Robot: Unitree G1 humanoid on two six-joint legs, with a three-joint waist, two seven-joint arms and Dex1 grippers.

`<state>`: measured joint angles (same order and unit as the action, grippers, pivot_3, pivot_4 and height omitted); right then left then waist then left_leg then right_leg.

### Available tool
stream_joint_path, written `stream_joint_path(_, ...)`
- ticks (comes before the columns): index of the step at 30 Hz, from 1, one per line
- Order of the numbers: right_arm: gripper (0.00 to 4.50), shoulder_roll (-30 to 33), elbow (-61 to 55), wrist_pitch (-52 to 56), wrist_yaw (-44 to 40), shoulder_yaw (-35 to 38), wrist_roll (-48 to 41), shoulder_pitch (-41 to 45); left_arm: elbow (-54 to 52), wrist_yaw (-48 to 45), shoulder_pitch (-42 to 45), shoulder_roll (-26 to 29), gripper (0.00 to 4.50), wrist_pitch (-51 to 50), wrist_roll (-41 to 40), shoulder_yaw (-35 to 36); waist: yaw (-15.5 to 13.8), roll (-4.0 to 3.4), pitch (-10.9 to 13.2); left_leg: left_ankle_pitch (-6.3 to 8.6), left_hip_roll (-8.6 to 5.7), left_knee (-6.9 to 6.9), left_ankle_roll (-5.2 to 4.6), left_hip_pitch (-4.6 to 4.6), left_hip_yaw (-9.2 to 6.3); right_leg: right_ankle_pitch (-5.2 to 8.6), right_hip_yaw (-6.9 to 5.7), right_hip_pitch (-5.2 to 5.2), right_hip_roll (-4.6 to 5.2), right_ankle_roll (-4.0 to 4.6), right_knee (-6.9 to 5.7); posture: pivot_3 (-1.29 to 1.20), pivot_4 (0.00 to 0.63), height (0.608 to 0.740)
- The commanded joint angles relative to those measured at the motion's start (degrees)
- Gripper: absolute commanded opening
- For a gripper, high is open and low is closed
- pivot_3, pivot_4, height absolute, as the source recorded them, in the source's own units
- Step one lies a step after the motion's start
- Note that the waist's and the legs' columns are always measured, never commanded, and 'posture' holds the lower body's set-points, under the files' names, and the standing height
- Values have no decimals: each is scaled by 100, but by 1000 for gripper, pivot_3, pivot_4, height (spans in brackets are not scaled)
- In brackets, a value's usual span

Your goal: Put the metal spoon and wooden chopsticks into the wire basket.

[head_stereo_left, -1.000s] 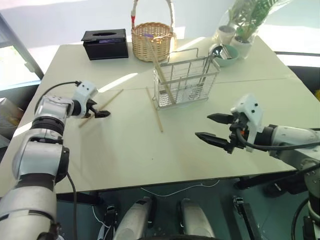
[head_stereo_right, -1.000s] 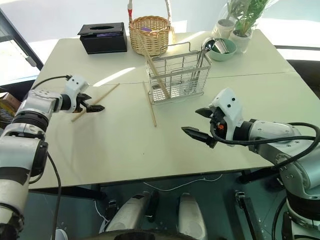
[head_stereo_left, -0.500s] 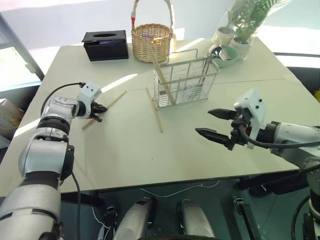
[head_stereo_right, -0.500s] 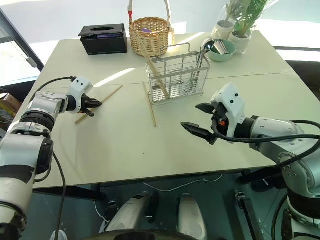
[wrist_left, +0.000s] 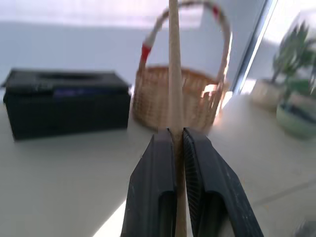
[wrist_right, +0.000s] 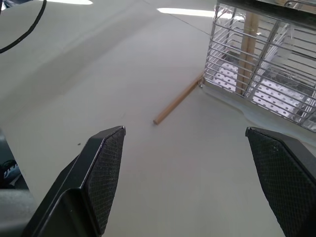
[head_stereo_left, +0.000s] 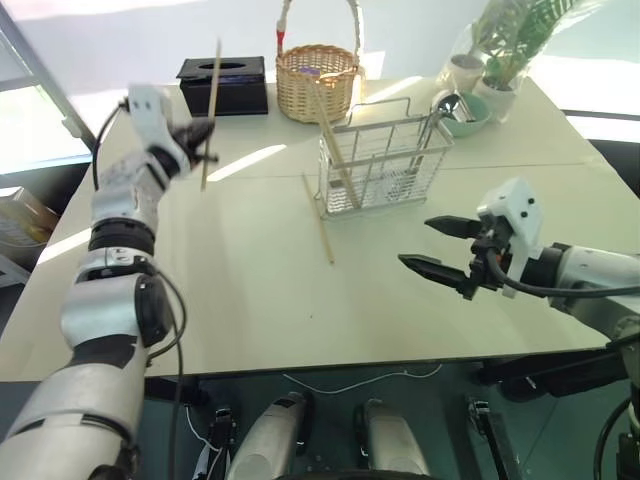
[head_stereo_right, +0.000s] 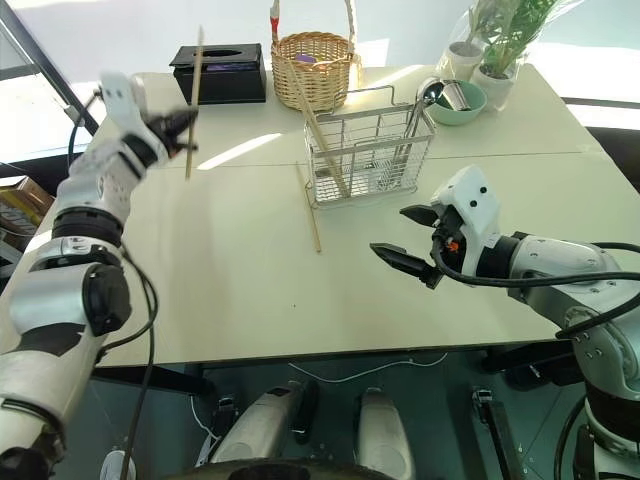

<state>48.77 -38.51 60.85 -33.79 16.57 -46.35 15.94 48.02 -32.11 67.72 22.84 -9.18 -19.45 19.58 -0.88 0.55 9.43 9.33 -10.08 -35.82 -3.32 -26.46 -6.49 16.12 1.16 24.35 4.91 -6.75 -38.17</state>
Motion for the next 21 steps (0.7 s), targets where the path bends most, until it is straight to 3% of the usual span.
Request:
stream_joint_path(1, 4048, 22, -134, -82, 118, 196, -91, 27, -1084, 327, 464, -529, 78, -29, -406, -27, -2, 0, 0, 4, -1, -10, -6, 0, 0, -1, -1, -4, 0, -2, 0, 0, 150, 734)
stream_joint_path(9, 4048, -161, -323, -31, 519, 205, -328, -7, -683, 475, 928, -1726, 78, 809, -235, -431, 19, -4, -3, 8, -4, -22, -14, 7, 8, -9, 5, -15, 0, -17, 0, 0, 150, 734)
stream_joint_path(21, 4048, -271, -524, 80, 1288, 458, -903, -54, 942, 307, 881, -2442, 78, 2190, 230, -742, 4, -3, -2, 8, -4, -25, -16, 1, 8, -9, 4, -14, 1, -17, 4, 0, 150, 734)
